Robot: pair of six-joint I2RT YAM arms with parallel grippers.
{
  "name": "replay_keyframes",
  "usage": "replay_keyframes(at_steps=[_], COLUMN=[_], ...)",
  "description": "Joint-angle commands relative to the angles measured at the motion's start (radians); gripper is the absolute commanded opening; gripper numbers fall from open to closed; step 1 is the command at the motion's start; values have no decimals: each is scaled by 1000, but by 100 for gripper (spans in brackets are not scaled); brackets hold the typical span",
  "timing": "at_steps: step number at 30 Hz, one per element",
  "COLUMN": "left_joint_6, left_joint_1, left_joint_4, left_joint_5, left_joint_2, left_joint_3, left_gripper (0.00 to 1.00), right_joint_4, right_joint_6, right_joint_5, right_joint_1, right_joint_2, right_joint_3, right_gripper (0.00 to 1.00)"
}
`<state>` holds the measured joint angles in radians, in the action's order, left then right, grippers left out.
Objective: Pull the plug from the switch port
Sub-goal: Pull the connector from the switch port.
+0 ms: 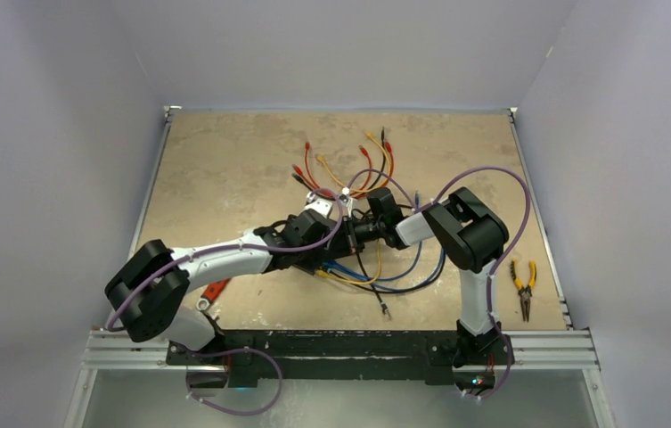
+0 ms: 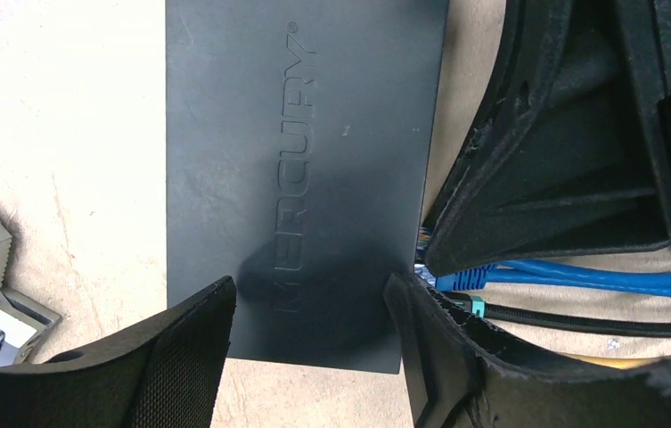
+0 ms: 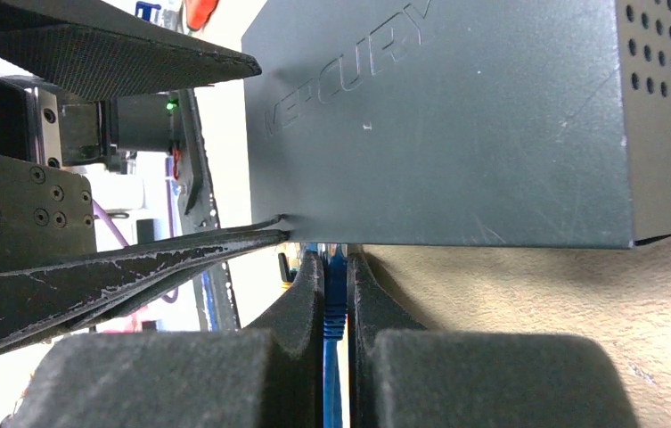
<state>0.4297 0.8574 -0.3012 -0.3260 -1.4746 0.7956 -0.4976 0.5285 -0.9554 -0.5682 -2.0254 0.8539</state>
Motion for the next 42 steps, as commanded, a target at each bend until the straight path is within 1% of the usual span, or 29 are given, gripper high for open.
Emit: replay_keyframes(at_steps=[1, 8, 9, 10, 13, 21, 29, 33, 38, 42], left_joint_6=[-53, -67, -68, -67, -62, -54, -45, -42, -12, 39], left_joint_1=[8, 37, 41, 45, 58, 75, 98, 98, 98, 97], left_joint_4=[-70, -78, -79, -78, -76, -100, -65, -58, -64, -94], left_joint_5=[30, 12, 12, 12, 7, -44, 1, 1, -56, -152], left_joint_2=[1, -14, -16, -18, -23, -41, 35, 24, -11, -27], left_joint_3=[-27, -23, -21, -19, -14, 9, 54, 48, 21, 13], left_gripper=[65, 67, 75, 77, 78, 76, 79, 80, 79, 74], right_joint_4=[59, 57, 57, 57, 58, 59, 56, 56, 54, 56], right_joint_6=[-65, -63, -64, -62, -62, -64, -62, -64, -64, -64], right_joint_5=[5, 4, 4, 4, 5, 8, 9, 9, 7, 9], right_joint_1=[3, 3, 4, 3, 3, 4, 4, 4, 3, 4], right_joint_2=[1, 0, -1, 0, -3, 0, -4, -7, -6, -3], right_joint_3=[-9, -9, -8, -7, -6, -10, -9, -10, -12, -13], right_gripper=[0, 0, 0, 0, 0, 0, 0, 0, 0, 0])
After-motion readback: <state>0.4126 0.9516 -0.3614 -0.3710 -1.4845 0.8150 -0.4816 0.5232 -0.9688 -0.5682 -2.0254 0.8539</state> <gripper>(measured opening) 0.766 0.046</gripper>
